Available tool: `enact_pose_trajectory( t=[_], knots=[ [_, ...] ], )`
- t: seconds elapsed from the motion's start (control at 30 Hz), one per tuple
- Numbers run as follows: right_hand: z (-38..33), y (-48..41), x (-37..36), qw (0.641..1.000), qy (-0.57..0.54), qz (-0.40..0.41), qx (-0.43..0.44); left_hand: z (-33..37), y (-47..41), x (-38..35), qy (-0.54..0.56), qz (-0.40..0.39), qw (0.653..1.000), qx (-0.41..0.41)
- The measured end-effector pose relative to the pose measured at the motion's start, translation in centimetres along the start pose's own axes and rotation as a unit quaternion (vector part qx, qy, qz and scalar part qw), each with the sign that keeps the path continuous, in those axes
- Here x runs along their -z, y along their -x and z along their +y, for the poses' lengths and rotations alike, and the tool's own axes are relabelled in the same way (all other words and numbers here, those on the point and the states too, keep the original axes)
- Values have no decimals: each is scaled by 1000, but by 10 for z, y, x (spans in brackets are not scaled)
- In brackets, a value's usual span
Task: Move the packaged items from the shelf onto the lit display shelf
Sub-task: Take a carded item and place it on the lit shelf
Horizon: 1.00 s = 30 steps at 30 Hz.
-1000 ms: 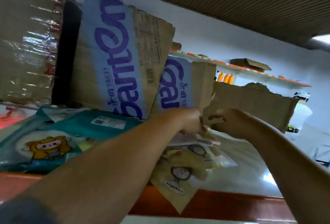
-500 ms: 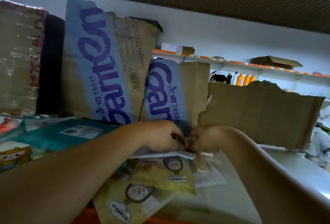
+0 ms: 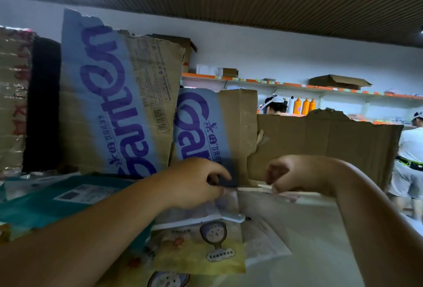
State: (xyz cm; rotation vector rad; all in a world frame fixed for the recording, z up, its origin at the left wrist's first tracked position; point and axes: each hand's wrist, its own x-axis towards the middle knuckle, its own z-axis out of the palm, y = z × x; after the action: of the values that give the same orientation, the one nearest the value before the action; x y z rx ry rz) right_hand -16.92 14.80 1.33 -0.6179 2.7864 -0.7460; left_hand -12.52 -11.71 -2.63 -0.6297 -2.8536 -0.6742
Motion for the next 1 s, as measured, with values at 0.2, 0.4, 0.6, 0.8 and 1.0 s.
enact_pose_trajectory(
  t=[0.2,0.4,0.6,0.8,1.0],
  knots=[
    [11,13,18,986,-157,-8,58,4,3,2,44,74,996,-34],
    [8,20,28,939,-334,-16,78,10,5,0,56,118,989,-71],
    [-17,23,0,890,-422,-131,114,8,4,8,80,228,967,-81],
    [-17,14,-11,807,-532,-197,163,8,4,15,168,253,951,-59],
    [-25,6,-13,791,-567,-53,223,5,2,23,292,287,912,-24]
  ],
)
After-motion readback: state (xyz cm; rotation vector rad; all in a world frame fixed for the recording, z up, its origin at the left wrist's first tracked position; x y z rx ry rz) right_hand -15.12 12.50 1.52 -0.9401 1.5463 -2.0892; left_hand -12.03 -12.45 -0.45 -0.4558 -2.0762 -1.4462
